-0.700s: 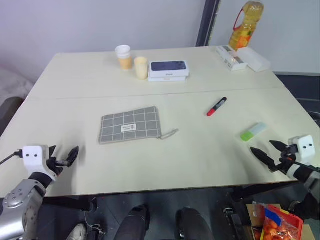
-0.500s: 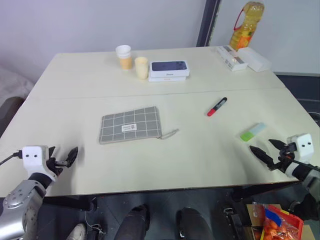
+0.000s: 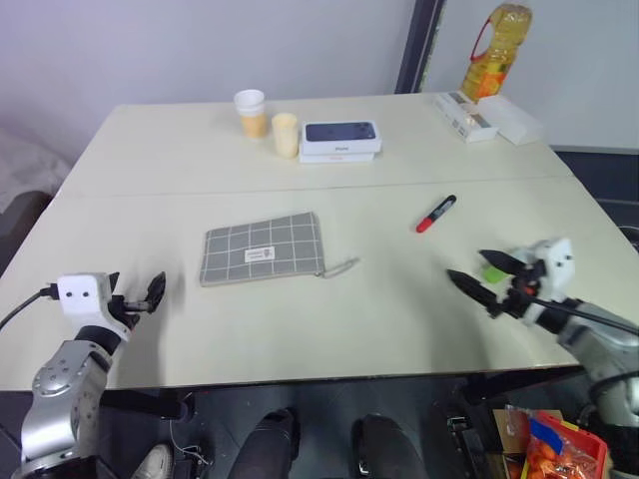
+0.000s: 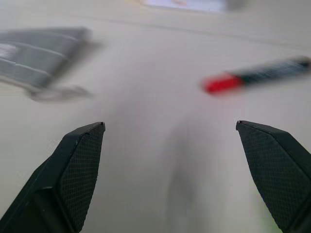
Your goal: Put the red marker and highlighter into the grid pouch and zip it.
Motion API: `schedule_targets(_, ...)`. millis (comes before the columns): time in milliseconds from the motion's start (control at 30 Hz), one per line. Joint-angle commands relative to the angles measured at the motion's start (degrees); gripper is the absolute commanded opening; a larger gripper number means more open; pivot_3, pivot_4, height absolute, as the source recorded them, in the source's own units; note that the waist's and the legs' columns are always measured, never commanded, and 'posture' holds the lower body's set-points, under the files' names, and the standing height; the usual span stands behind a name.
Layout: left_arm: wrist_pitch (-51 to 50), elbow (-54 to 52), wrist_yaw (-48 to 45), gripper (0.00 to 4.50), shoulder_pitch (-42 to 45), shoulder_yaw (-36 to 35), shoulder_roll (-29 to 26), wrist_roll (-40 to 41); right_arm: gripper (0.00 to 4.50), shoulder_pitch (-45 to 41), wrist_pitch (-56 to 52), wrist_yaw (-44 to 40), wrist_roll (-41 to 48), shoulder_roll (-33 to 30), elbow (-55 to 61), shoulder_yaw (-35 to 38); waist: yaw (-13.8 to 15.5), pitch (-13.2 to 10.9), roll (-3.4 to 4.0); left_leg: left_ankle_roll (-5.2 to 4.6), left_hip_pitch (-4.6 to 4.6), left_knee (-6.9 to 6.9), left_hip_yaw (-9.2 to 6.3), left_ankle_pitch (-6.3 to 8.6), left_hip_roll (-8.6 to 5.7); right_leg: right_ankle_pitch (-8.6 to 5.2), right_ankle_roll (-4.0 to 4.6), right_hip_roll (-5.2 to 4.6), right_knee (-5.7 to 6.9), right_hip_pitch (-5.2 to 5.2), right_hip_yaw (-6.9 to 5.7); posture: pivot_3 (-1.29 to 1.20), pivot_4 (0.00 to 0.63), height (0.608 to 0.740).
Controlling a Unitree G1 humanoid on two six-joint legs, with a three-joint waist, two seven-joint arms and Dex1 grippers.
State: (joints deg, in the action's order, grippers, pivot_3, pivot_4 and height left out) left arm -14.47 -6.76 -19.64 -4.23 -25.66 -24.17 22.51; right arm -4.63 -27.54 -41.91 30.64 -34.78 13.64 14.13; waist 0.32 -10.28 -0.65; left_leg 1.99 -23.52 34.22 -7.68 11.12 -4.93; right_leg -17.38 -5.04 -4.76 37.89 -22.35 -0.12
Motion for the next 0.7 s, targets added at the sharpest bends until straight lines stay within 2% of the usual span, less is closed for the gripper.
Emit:
schedule_targets(33, 2.2, -0.1, 0.2, 4.5, 0.0, -0.3, 0.3, -0.9, 3.68, -3.5, -1.2, 1.9, 0.2, 3.4, 5.2, -6.1, 0.1, 0.0, 0.0, 0.0, 0.0, 0.0, 0.0, 0.0, 0.0, 0.0, 0.0, 0.0, 0.0, -0.01, 0.0, 0.0, 0.15, 0.74)
schedule_targets(233, 3.4, 2.2, -1.7, 4.5, 0.8, -0.6, -1.5, -1.5, 0.42, -10.5, -1.1, 8.2, -9.3, 9.4, 1.1, -17.8, 0.4, 0.0, -0.05, 0.0, -0.02, 0.0, -0.03, 0.0, -0.02, 0.0, 0.01, 0.0, 0.0, -0.01, -0.01, 0.0, 0.15, 0.74)
schedule_targets(267, 3.7, 2.6, -2.1, 4.5, 0.9, -0.6, -2.1, -1.8, 0.06, -11.5, -0.9, 9.2, -10.6, 10.5, -0.1, -19.1, 0.4, 0.0, -0.07, 0.0, -0.02, 0.0, -0.05, 0.0, -0.03, -0.03, 0.07, 0.0, 0.0, -0.01, -0.01, 0.0, 0.15, 0.74)
schedule_targets(467, 5.7, 5.3, -4.2, 4.5, 0.9, -0.4, -5.6, -4.0, 0.06, -20.6, 0.2, 13.5, -18.2, 18.9, -7.8, -27.6, -0.5, 0.0, -0.07, 0.01, -0.01, -0.03, -0.07, 0.0, -0.01, 0.02, 0.0, 0.05, 0.02, -0.09, 0.0, 0.0, 0.15, 0.74)
schedule_targets(600, 7.0, 6.8, -4.9, 4.5, 1.4, -0.1, -6.8, -5.2, 0.06, -26.3, -1.2, 16.2, -22.3, 24.1, -15.3, -30.8, -1.1, 0.0, -0.08, 0.02, -0.01, -0.06, -0.09, -0.01, -0.01, 0.04, -0.01, 0.07, 0.07, -0.12, -0.01, 0.0, 0.15, 0.74)
schedule_targets(700, 7.5, 7.5, -5.2, 4.5, 1.7, 0.1, -7.6, -6.2, 0.06, -29.5, -3.5, 18.6, -23.6, 27.9, -21.1, -30.6, -1.2, 0.0, -0.08, 0.03, 0.0, -0.06, -0.09, -0.02, -0.02, 0.05, -0.02, 0.08, 0.09, -0.15, -0.01, 0.0, 0.15, 0.74)
